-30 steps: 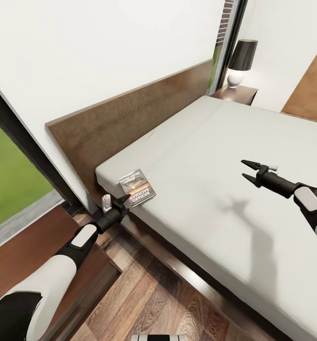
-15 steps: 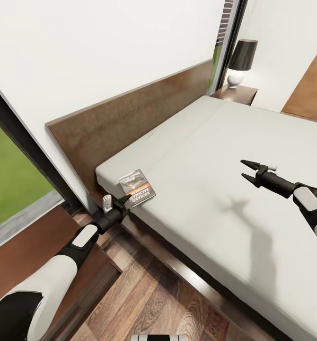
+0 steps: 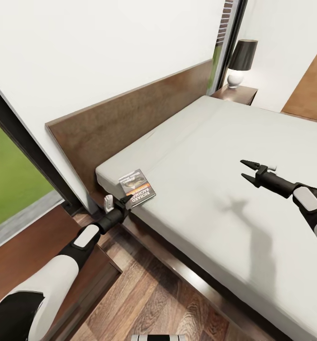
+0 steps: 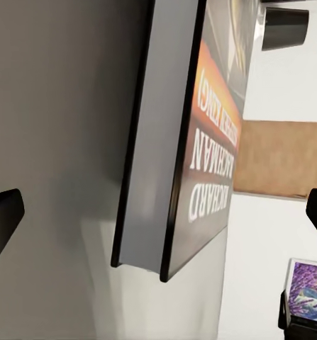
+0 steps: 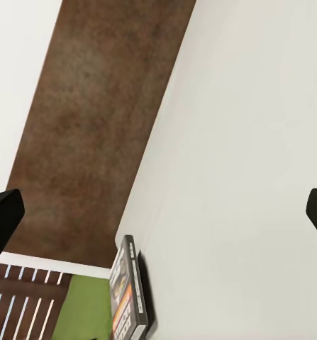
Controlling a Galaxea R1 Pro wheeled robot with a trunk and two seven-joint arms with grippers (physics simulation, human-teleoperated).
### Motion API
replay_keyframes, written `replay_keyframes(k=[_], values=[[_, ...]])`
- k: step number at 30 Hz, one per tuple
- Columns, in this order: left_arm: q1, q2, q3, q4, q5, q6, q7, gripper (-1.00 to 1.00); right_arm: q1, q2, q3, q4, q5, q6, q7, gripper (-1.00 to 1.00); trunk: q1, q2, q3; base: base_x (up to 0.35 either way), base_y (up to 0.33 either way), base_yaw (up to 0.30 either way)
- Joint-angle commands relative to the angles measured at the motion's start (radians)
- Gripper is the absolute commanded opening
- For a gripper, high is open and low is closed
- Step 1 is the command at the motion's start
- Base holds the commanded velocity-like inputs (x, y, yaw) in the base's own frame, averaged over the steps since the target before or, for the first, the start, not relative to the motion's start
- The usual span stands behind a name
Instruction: In the bedroom, move the book from the bed onto either nightstand, and place the two sandals side by side next to the bed.
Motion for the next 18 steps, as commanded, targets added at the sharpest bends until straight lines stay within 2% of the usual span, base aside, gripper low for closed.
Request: replay_keyframes(k=[1,18], values=[[-0.001,0.001,-0.008,0.0,0.01,0.002,-0.001,1.0,-0.001,-0.001,0.006,0.001,-0.009,0.003,0.001,1.0,0.0,0.0,-0.001,0.0,0.0,0.0],[-0.001,-0.002,-0.019,0.0,0.011,0.0,0.0,1.0,-0.001,-0.001,0.006,0.001,-0.009,0.003,0.001,1.0,0.0,0.0,-0.001,0.0,0.0,0.0]])
